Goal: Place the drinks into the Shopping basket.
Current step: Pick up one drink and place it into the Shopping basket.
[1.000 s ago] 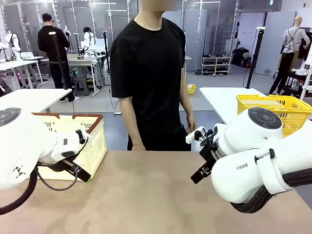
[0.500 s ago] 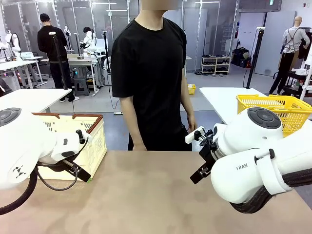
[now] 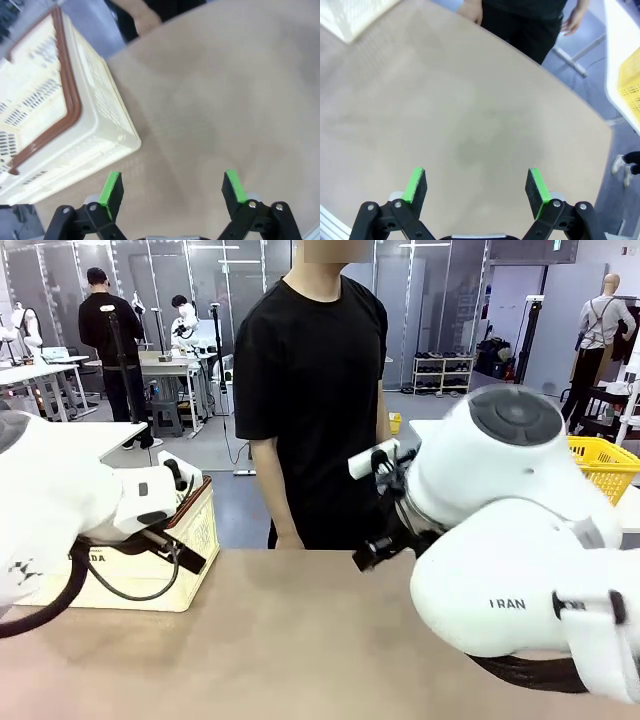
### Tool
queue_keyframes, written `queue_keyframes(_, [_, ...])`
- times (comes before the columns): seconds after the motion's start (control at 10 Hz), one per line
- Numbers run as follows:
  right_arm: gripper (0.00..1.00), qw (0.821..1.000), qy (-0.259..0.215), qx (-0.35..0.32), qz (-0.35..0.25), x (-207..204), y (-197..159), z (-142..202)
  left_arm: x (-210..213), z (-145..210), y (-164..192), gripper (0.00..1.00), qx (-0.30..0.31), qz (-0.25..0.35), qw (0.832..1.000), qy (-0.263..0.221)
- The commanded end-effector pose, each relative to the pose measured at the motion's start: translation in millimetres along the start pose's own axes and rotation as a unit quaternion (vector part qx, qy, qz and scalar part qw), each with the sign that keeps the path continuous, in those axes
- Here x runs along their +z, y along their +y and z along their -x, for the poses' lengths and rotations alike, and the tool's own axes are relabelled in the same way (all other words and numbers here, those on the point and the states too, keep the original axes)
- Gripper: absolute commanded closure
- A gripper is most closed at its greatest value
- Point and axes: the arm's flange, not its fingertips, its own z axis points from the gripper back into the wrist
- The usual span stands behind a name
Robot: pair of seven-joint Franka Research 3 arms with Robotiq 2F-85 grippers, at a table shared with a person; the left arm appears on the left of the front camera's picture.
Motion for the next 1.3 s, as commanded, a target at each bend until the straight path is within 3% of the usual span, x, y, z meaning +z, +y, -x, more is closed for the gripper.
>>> queue_keyframes(0.0, [0.00, 0.999, -0.010, 0.001, 0.035, 25, 18, -10, 33, -5, -20, 0.00, -0.014, -0.029, 0.999, -0.014])
queue_keyframes(0.3, [0.00, 0.999, -0.010, 0.014, 0.049, 41, 15, -8, 41, 0, -29, 0.00, -0.042, -0.033, 0.998, -0.018])
queue_keyframes(0.6, [0.00, 0.997, 0.029, 0.016, 0.065, 15, -33, 6, 14, 20, 6, 0.00, -0.031, -0.030, 0.999, 0.015])
queue_keyframes(1.0, [0.00, 0.988, 0.088, -0.115, -0.055, -44, -99, 61, -38, 96, 49, 0.00, 0.044, -0.018, 0.995, 0.090])
queue_keyframes(1.2, [0.00, 0.980, 0.093, -0.162, -0.068, -58, -113, 80, -52, 119, 57, 0.00, 0.091, -0.020, 0.990, 0.104])
